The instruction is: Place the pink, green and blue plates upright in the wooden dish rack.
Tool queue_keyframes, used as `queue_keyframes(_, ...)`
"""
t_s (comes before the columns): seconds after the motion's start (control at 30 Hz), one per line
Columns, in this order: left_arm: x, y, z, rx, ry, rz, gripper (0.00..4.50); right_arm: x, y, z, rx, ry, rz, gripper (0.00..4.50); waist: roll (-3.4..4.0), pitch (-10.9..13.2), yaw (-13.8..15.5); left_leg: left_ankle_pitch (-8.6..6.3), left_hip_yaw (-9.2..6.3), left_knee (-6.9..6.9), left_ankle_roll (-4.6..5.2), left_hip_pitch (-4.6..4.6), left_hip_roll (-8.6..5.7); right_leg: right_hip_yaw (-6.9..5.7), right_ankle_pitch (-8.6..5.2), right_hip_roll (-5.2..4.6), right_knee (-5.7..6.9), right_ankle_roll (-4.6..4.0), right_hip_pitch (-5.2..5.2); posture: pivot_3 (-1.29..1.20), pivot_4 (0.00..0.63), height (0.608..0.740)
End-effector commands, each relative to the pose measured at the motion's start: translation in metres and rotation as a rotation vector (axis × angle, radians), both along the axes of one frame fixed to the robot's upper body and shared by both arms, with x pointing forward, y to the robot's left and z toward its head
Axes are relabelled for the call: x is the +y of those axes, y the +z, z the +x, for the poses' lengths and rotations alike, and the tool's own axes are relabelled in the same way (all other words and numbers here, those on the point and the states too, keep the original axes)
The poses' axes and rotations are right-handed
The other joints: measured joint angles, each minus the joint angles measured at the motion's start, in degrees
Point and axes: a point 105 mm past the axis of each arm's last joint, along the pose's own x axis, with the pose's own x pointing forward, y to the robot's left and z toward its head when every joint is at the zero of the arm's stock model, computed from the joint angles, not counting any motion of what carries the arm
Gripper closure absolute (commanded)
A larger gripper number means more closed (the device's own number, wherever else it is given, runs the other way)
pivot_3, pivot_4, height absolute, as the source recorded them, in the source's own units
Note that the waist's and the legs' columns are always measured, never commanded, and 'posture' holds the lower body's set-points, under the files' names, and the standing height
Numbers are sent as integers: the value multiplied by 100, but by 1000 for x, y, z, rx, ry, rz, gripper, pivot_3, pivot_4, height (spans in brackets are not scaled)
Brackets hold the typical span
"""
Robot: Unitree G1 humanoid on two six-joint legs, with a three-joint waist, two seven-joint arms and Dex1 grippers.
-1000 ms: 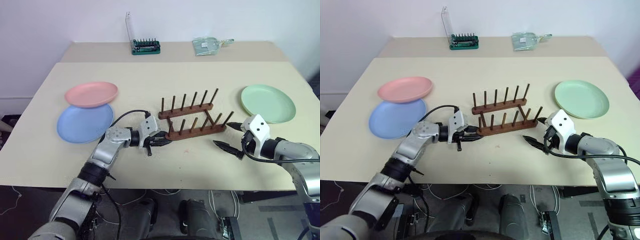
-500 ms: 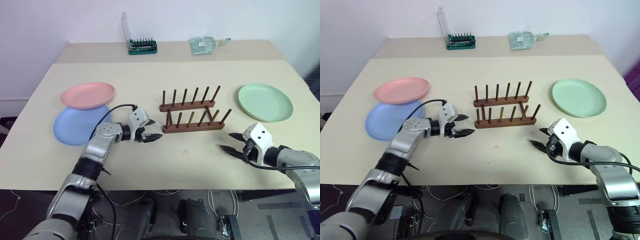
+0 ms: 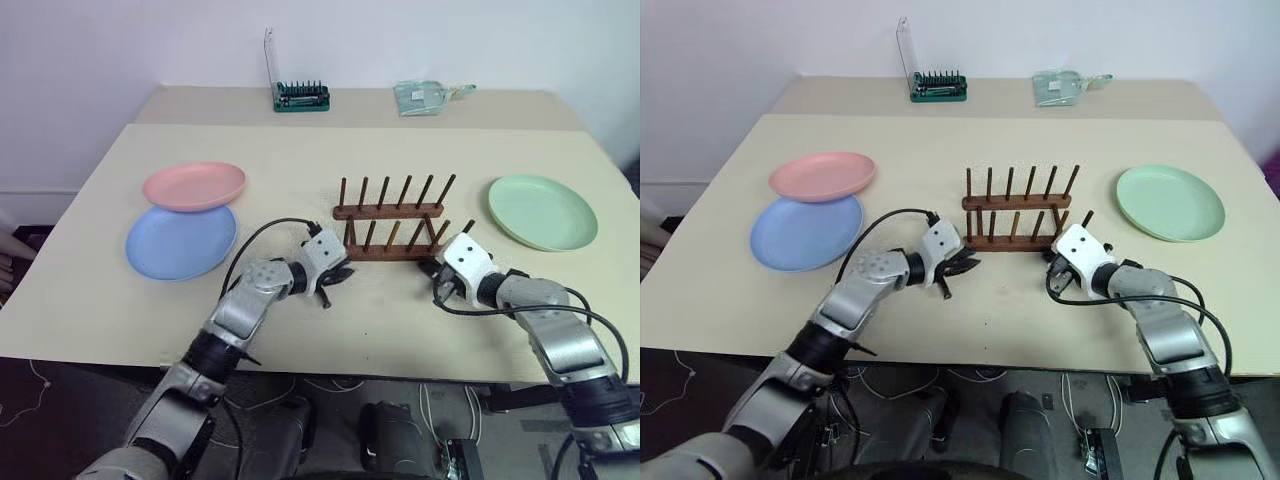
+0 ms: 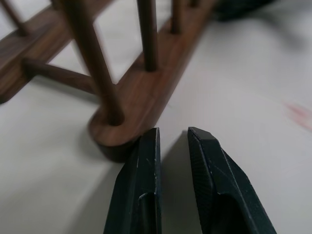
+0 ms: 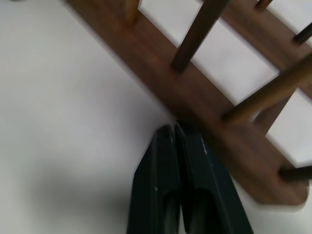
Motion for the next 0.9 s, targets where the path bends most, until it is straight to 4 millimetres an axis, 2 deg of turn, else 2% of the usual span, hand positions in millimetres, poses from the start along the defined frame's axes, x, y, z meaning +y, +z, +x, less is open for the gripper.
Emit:
queue_keyframes(0.03, 24, -17, 22, 15, 154, 50, 3616, -6, -2, 11, -28, -50, -37, 4403, -3, -5, -8, 0, 0, 0, 0, 3, 1, 0, 1, 0, 3, 1, 1, 0, 150, 731)
queue_keyframes(0.27, 17, -15, 32, -4, 145, 49, 3616, -14, 2, 34, -76, -115, -47, 4403, -5, -26, -9, 1, 1, 3, -1, 10, 2, 0, 16, 4, 4, 20, 1, 0, 150, 731)
queue_keyframes(0.37, 15, -14, 36, -11, 145, 45, 3616, -13, 2, 38, -78, -113, -47, 4403, -6, -27, -8, 2, 2, 4, -1, 9, 2, -1, 17, 4, 4, 22, 2, 0, 150, 731)
queue_keyframes(0.5, 14, -12, 31, -8, 126, 28, 3616, -9, 6, 33, -88, -69, -45, 4403, -6, -27, -13, 2, 1, 4, 0, 9, 2, 0, 18, 6, 3, 24, 1, 0, 150, 731)
queue_keyframes(0.6, 15, -1, 17, -10, 51, -32, 3616, 0, 19, 18, -80, 41, 17, 4403, -6, -27, -31, 2, 2, 0, 0, 3, 2, 3, 14, 8, 1, 28, -10, 0, 150, 731)
queue_keyframes(0.63, 16, 9, 10, -24, 21, -72, 3662, 7, 28, 12, -84, 91, 51, 4183, -6, -27, -51, 2, 1, -4, 0, -2, 3, 8, 12, 13, 0, 28, -19, 0, 150, 731)
queue_keyframes(0.67, 19, 26, 4, -44, 0, -135, 3403, 15, 36, 3, -79, 148, 87, 3918, -3, -25, -81, 1, 1, -7, 2, -8, 3, 14, 11, 16, 0, 28, -32, 0, 150, 731)
queue_keyframes(0.73, 40, 70, 1, -116, 54, -262, 2827, 25, 50, -10, -68, 232, 100, 3177, 4, -13, -157, 5, 2, -16, 19, -27, 3, 21, 22, 16, -1, 8, -56, 0, 150, 731)
queue_keyframes(0.77, 52, 90, 0, -151, 99, -311, 2383, 28, 54, -14, -63, 255, 99, 2725, 1, -5, -169, 5, 2, -15, 20, -42, 3, 22, 22, 16, -2, 8, -71, 0, 150, 731)
queue_keyframes(0.83, 71, 115, 0, -180, 180, -388, 1376, 32, 58, -19, -60, 279, 93, 1669, -5, -2, -158, 6, 0, 2, 20, -86, 3, 21, 24, 20, 0, 7, -106, 0, 150, 731)
queue_keyframes(0.9, 108, 148, 0, -191, 317, -555, 344, 39, 63, -20, -72, 309, 85, 704, -5, -2, -154, 6, 0, 7, 19, -85, 3, 21, 25, 20, -1, 7, -99, 0, 150, 731)
